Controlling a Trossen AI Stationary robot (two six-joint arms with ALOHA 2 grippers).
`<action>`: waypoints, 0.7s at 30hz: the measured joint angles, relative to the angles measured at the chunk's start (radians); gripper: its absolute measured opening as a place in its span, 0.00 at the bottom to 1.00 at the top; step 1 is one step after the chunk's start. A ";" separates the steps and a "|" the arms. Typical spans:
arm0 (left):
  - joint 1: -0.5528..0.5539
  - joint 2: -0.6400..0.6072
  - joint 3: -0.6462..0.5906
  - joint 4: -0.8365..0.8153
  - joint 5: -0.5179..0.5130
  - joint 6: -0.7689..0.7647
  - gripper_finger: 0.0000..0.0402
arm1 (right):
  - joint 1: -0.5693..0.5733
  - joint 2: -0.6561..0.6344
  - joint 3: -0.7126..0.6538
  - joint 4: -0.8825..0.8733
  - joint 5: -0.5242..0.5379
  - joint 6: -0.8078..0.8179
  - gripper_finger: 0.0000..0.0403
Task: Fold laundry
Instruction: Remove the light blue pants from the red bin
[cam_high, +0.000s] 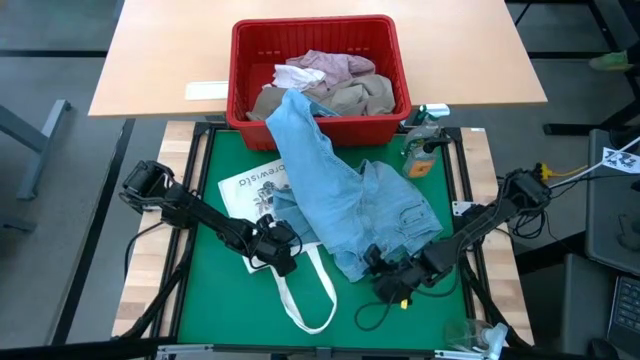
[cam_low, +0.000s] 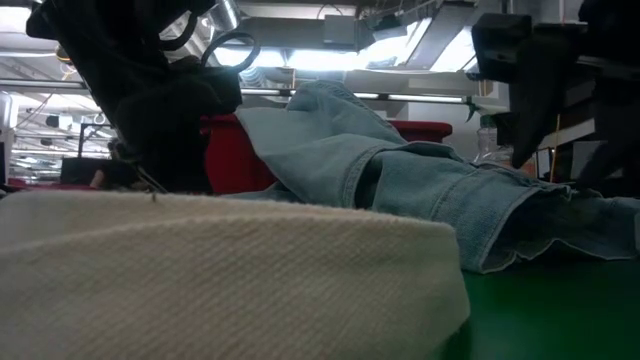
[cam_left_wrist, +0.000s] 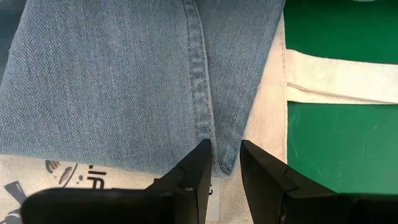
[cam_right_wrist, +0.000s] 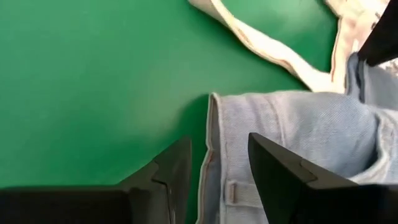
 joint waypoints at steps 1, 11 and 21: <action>0.000 0.000 0.000 0.000 0.000 0.000 0.20 | 0.000 0.000 0.000 0.002 0.000 -0.010 0.39; 0.000 0.000 0.000 0.001 0.001 0.000 0.20 | 0.000 0.000 0.000 -0.001 0.063 -0.073 0.39; 0.000 0.000 0.000 0.020 0.002 -0.001 0.20 | 0.001 0.064 0.000 0.004 0.120 -0.074 0.39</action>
